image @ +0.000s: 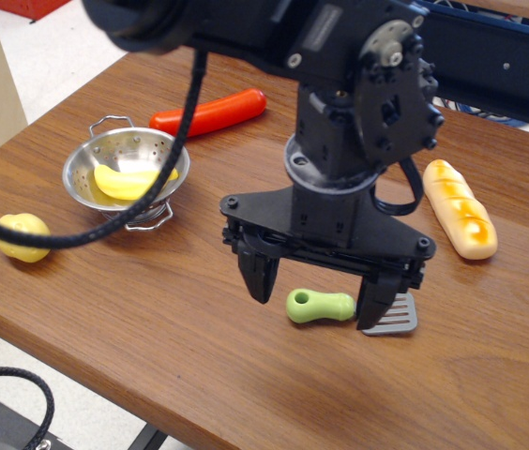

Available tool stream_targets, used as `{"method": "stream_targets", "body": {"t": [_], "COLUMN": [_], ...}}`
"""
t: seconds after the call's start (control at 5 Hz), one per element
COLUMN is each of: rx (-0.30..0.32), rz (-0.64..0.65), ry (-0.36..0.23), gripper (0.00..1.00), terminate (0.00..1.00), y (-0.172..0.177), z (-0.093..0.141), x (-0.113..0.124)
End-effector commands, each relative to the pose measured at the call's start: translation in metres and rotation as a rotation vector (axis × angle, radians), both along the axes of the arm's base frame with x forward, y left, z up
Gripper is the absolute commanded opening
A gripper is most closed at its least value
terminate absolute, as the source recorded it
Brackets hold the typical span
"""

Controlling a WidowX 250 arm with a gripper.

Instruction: Take banana out of colander

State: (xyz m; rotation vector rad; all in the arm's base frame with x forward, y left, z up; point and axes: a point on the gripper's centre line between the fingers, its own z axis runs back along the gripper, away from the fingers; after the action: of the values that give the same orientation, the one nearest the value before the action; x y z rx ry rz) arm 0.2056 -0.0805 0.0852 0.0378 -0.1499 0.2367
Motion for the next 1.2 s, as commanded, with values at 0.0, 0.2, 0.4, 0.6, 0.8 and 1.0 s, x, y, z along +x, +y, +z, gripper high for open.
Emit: {"method": "stream_targets", "body": {"t": [0.0, 0.2, 0.4, 0.6, 0.8, 1.0], "rx": [0.000, 0.026, 0.052, 0.059, 0.050, 0.032], "rz": [0.000, -0.196, -0.403, -0.650, -0.793, -0.928], "ry": [0.000, 0.055, 0.078, 0.147, 0.168, 0.167], "gripper": [1.00, 1.00, 1.00, 1.00, 1.00, 1.00], "terminate": [0.00, 0.00, 0.00, 0.00, 0.00, 0.00], "y": [0.000, 0.034, 0.062, 0.088, 0.117, 0.137], "z": [0.000, 0.011, 0.023, 0.026, 0.021, 0.012], "x": [0.000, 0.012, 0.029, 0.049, 0.074, 0.087]}}
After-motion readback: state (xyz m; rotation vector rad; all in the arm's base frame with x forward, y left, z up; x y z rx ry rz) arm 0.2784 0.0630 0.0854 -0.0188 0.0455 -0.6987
